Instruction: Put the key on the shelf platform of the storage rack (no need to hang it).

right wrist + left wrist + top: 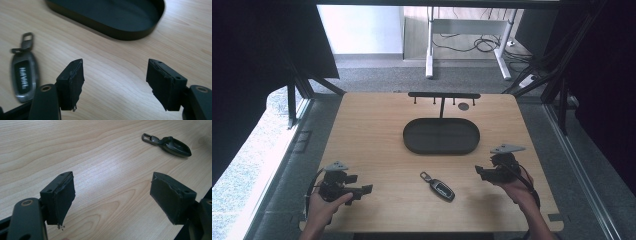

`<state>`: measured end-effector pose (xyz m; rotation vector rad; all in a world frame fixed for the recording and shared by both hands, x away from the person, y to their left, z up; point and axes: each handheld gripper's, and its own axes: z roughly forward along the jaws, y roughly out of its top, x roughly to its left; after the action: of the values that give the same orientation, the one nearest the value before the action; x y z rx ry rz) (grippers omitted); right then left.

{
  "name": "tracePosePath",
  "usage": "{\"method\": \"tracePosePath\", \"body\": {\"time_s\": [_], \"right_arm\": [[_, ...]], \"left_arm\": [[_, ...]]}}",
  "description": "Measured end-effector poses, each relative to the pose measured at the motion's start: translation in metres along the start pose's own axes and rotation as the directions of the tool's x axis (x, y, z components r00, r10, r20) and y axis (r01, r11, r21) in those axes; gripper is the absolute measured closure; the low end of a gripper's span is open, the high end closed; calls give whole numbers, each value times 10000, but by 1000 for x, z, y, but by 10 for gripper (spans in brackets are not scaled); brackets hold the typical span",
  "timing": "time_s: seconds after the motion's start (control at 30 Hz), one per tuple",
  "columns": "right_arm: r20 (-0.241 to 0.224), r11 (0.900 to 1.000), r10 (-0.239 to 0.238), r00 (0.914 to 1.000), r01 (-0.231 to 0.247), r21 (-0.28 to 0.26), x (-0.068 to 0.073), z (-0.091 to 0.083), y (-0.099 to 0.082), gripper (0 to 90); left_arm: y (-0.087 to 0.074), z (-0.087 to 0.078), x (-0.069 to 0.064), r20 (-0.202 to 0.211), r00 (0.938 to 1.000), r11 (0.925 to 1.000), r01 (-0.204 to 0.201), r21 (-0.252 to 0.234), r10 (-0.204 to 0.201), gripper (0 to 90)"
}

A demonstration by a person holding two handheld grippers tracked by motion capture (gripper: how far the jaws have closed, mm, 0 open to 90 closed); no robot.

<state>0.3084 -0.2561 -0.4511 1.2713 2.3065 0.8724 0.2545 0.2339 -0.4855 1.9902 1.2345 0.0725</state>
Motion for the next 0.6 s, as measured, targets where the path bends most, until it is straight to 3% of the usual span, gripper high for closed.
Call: {"method": "tracePosePath", "body": {"time_s": [0.23, 0.6], "right_arm": [[-872, 9938, -926, 9919, 975, 535, 23, 0, 22, 337], [-1545, 9825, -1453, 9772, 1609, 934, 45, 7, 44, 329]], "left_arm": [[0, 2, 0, -5, 10000, 10000, 6, 50, -6, 203], [0, 2, -1, 27, 10000, 10000, -22, 68, 22, 202]]}}
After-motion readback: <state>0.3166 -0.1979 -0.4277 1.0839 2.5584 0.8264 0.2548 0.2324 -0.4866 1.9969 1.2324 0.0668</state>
